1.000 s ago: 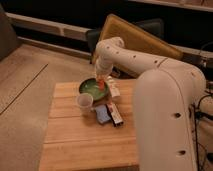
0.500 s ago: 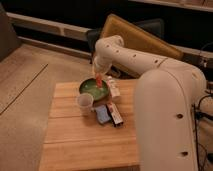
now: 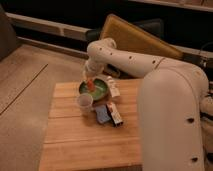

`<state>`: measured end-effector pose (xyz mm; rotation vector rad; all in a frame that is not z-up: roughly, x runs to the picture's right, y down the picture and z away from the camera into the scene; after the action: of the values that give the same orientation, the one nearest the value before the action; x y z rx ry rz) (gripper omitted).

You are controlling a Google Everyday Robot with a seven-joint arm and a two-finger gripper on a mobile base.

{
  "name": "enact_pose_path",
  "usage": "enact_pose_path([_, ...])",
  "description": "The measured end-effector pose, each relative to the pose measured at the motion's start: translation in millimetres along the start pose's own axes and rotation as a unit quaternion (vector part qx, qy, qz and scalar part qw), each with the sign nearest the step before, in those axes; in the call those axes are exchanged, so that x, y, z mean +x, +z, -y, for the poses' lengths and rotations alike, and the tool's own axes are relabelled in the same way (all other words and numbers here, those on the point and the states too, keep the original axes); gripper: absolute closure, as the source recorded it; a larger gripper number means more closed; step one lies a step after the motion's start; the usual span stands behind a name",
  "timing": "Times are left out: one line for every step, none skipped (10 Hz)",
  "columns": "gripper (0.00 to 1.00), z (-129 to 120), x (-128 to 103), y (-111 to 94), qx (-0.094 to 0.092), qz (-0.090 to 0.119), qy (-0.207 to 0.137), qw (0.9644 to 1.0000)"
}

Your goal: Place the pepper in the ceramic cup

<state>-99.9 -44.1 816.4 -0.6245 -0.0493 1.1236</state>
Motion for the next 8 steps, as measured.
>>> enact_pose_path([1.0,-6,6,3,-0.002,-0.005,-0.008,1.0])
enact_pose_path([1.0,-16,15,9,-0.007,-0.014,-0.019,0.9997])
enact_pose_path([1.0,-20,18,11,-0.009,-0.017,-0.023,0.9995])
enact_pose_path([1.0,-24,20,15,-0.012,-0.023,-0.027,0.9993])
enact_pose_path([1.0,-29,22,19,-0.017,-0.028,-0.034,0.9989])
enact_pose_path([1.0,-40,22,26,-0.026,-0.036,-0.047,0.9979])
enact_pose_path([1.0,-49,20,30,-0.032,-0.041,-0.058,0.997])
enact_pose_path([1.0,-62,19,38,-0.041,-0.051,-0.074,0.9951])
